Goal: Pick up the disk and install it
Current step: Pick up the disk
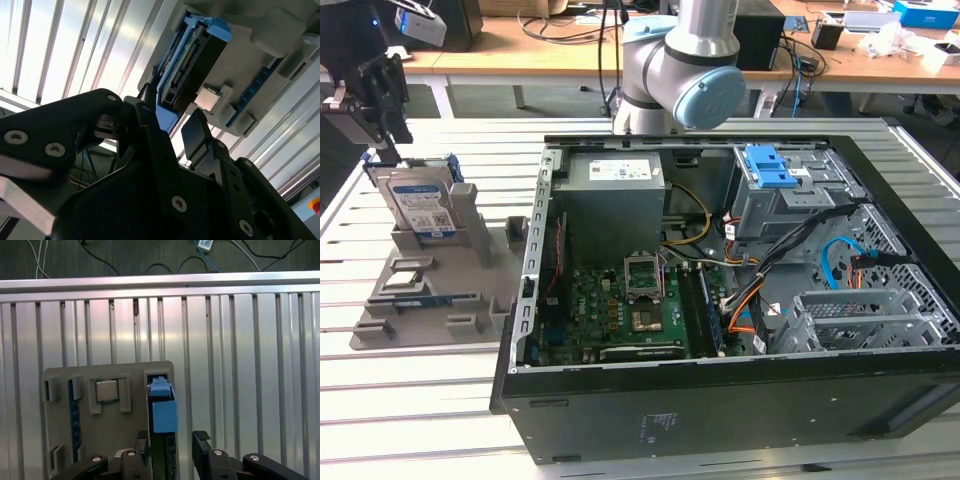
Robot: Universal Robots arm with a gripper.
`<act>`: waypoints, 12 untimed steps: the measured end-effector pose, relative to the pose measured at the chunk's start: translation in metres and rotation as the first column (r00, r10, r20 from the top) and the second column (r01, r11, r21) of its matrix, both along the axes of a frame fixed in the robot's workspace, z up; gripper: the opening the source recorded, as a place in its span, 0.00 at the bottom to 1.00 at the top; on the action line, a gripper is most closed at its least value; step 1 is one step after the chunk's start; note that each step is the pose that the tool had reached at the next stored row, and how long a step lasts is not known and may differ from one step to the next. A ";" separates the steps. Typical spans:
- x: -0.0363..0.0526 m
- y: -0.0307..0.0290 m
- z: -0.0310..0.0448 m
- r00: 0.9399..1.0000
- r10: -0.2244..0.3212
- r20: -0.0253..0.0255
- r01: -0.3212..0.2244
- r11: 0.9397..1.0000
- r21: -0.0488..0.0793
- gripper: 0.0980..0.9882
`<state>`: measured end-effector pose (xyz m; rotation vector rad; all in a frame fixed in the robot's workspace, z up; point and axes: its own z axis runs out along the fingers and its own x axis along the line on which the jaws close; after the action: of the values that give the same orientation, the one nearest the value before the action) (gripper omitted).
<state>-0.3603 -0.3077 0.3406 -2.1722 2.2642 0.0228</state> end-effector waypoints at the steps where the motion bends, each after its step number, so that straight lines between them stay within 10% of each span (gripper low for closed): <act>1: 0.0000 0.0000 -0.0023 1.000 0.000 0.000 0.000 1.000 0.000 0.43; 12: 0.0000 0.0000 -0.0211 1.000 0.000 0.000 0.000 1.000 0.000 0.43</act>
<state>-0.3603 -0.3077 0.3196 -2.1722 2.2643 0.0229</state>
